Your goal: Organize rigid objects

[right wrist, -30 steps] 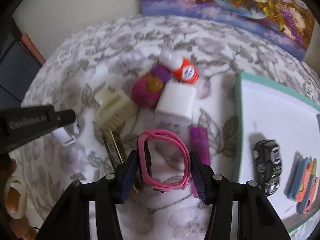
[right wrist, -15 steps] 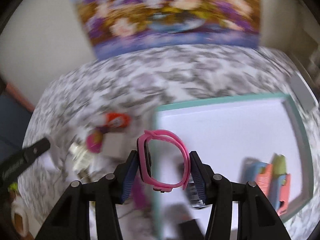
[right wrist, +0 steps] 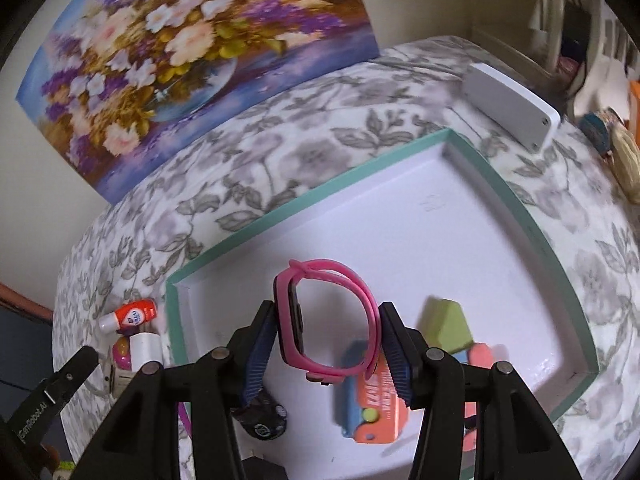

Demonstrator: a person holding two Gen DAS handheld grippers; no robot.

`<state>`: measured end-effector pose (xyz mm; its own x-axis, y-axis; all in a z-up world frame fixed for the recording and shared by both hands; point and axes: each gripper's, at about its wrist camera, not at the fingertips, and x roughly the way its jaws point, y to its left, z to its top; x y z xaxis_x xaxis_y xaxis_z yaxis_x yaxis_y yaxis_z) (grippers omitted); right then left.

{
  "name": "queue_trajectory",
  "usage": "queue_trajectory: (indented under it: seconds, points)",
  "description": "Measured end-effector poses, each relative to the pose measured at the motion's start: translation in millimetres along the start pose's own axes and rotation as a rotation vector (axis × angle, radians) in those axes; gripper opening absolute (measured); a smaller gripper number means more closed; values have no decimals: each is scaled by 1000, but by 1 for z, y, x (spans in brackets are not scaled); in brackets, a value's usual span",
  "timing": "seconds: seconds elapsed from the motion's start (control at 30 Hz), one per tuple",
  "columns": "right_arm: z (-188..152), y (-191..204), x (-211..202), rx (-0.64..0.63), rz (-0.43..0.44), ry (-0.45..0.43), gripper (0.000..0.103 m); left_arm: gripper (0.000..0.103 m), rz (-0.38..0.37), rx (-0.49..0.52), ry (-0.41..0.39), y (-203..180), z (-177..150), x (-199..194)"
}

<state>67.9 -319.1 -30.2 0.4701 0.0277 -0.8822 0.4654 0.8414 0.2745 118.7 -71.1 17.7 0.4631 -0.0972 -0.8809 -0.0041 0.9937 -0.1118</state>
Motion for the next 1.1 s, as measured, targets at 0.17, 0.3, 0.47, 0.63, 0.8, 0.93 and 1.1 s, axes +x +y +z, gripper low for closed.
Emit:
queue_trajectory:
  seconds: [0.17,0.3,0.47,0.63,0.8,0.93,1.1]
  points:
    - [-3,6,2,-22,5,14,54,14,64,-86,11,41,4,3]
    - [-6,15,5,-55,3,22,54,14,73,-127,-7,61,7,-4]
    - [-8,19,7,-72,-1,33,54,49,106,-128,-25,71,9,-9]
    - [-9,20,9,-77,-7,42,54,49,125,-133,16,75,5,7]
    - [-9,18,12,-73,-9,55,54,49,162,-142,35,79,-1,28]
    - [-10,18,15,-71,-13,64,54,49,151,-173,31,85,-1,31]
    - [-11,19,16,-75,-11,67,54,42,154,-192,18,91,-2,36]
